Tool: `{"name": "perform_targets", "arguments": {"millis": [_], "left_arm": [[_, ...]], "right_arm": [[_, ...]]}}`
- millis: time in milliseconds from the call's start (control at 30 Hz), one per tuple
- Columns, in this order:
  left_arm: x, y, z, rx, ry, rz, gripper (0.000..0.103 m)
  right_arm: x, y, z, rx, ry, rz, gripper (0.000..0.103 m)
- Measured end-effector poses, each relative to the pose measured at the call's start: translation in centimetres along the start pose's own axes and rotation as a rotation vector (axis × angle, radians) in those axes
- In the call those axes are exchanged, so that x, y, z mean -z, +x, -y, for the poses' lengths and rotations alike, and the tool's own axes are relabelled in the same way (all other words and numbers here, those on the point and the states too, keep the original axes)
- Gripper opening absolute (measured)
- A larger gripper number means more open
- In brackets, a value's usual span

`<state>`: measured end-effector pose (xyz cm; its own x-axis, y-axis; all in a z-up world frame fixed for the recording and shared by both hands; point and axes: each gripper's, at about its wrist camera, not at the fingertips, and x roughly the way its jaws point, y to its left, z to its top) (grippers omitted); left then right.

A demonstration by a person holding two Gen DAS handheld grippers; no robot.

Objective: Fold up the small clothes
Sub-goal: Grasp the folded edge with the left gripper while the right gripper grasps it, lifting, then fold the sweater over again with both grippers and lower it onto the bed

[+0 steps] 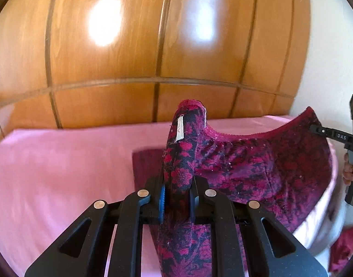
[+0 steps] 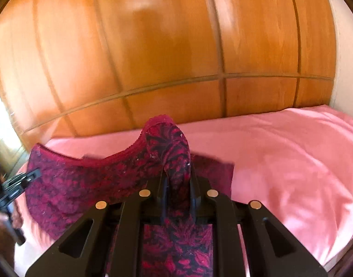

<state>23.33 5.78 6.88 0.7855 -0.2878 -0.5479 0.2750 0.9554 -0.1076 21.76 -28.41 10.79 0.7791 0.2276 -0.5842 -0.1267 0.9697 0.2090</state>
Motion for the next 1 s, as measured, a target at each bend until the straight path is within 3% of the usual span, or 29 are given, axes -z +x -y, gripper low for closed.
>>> {"name": "perform_targets", "arguments": {"millis": [233,400,467,567,600,633,667,700,733,833,1000], "left_arm": [[-3.1,11.5,-2.2,-0.085,-0.039,-0.157,0.013],[-1.4,17.7,-3.8,-0.142,-0.075,-0.298,0.013],[-0.3,19.4,-4.3,-0.130,-0.115,-0.347,0.013],[-0.2,19.0,-4.6,-0.122,-0.129,-0.339,0.016],[-0.4,18.3,-5.1,-0.101,-0.165,-0.329,0.019],[-0.4,17.6,-5.3,-0.091,-0.193,-0.323,0.026],[-0.4,16.8,-5.8,-0.089,-0.223,-0.315,0.032],[-0.2,15.7,-6.3,-0.099,-0.251,-0.300,0.044],[0.1,14.4,-6.8,-0.103,-0.275,-0.276,0.047],[1.5,11.2,-6.7,-0.078,-0.280,-0.254,0.047],[5.5,5.4,-5.2,-0.046,-0.221,-0.217,0.048]], "right_arm": [[-2.1,10.8,1.5,0.155,0.035,-0.082,0.014],[0.3,17.5,4.4,0.240,0.076,-0.238,0.014],[1.4,18.6,5.4,0.233,0.110,-0.272,0.015],[1.5,19.1,5.7,0.236,0.105,-0.283,0.018],[1.4,19.0,5.6,0.241,0.100,-0.287,0.023],[1.1,18.9,5.6,0.239,0.095,-0.289,0.027],[0.8,18.8,5.7,0.236,0.092,-0.283,0.038],[0.6,17.8,5.7,0.239,0.094,-0.264,0.047],[0.2,17.2,5.6,0.241,0.097,-0.247,0.048],[0.2,13.9,4.5,0.207,0.077,-0.175,0.048],[1.3,8.6,0.5,0.062,-0.012,-0.114,0.061]]}}
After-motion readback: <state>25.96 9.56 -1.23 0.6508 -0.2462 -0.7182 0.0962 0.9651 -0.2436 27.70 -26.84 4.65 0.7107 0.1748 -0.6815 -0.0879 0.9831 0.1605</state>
